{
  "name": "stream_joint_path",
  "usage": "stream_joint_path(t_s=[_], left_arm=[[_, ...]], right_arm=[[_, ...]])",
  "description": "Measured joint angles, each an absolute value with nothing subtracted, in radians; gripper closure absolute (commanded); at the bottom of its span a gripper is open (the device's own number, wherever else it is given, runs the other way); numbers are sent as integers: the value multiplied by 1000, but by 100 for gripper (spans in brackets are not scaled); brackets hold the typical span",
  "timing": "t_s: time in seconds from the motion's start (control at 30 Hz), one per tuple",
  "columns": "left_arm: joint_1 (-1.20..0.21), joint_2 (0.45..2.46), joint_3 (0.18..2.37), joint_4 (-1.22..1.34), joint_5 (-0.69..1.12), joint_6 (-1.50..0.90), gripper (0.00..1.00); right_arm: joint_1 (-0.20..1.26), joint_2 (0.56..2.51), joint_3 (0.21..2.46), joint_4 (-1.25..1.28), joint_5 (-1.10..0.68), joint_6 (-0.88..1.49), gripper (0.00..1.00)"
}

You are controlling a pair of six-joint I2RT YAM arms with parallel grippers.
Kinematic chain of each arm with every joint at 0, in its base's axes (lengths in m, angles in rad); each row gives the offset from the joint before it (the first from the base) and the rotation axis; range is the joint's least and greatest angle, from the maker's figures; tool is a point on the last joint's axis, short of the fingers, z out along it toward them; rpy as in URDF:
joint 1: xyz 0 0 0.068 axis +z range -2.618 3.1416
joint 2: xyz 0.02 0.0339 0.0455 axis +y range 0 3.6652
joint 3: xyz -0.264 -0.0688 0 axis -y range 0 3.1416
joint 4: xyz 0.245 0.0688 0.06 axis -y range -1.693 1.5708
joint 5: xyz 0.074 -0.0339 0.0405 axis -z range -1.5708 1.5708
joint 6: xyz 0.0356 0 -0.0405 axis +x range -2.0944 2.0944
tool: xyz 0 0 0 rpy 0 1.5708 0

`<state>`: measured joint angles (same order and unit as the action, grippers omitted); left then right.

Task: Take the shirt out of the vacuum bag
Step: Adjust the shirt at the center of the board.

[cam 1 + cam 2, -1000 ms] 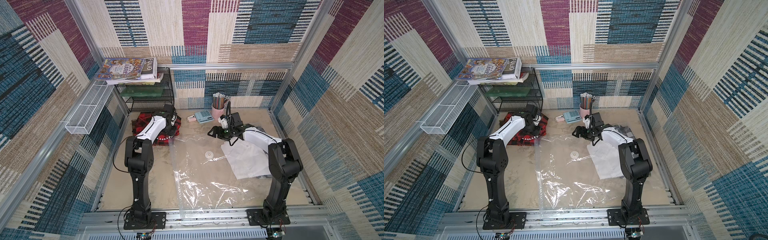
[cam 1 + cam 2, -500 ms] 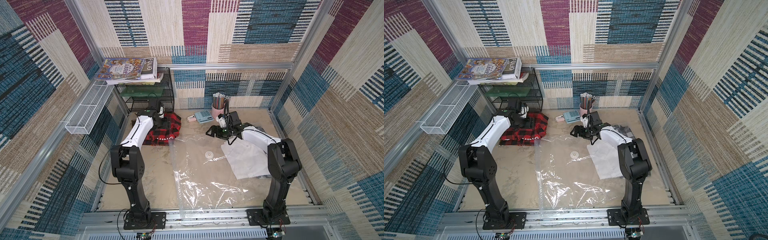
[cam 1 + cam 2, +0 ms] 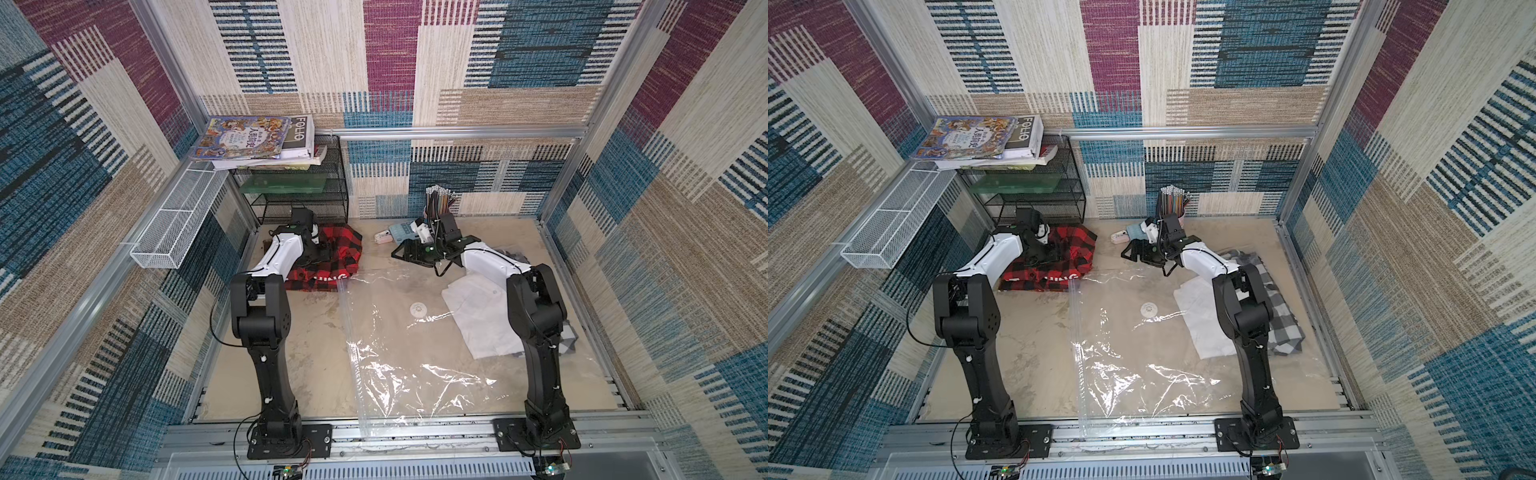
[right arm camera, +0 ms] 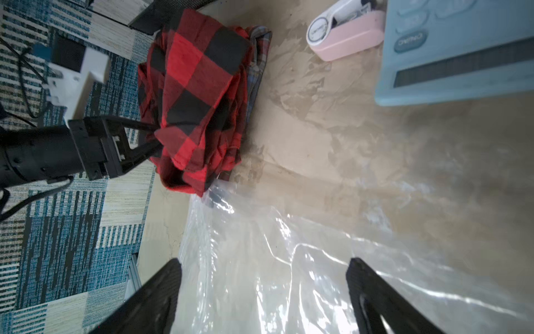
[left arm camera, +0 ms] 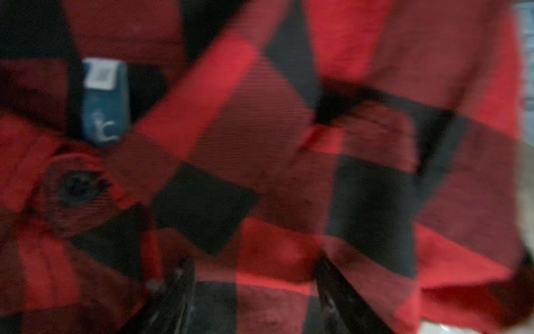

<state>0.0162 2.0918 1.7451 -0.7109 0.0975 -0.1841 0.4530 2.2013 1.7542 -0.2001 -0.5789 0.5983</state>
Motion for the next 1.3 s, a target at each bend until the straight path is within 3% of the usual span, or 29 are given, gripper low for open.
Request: stream_joint_path(t_s=[0.23,0.5,0.83,1.1,1.3], left_arm=[[110,2152,1771,-729,-25,-201,32],[82,2095,1724,-717,-14,-224,30],[-39,2020,1670,-674,155,-252,29],[-47,2168,1772,-696,180,-246,29],[-68,2151,1823,-693,256,-247,27]], right_arm=[[520,2420,2073,-193,-635,619,9],[520,2473,2143,-228,-641,633,9],[506,2366,2021,-267,-602,603,9],[490,2234,1850,-271,-571,572,9],[481,2146,1756,-265,-543,553,9]])
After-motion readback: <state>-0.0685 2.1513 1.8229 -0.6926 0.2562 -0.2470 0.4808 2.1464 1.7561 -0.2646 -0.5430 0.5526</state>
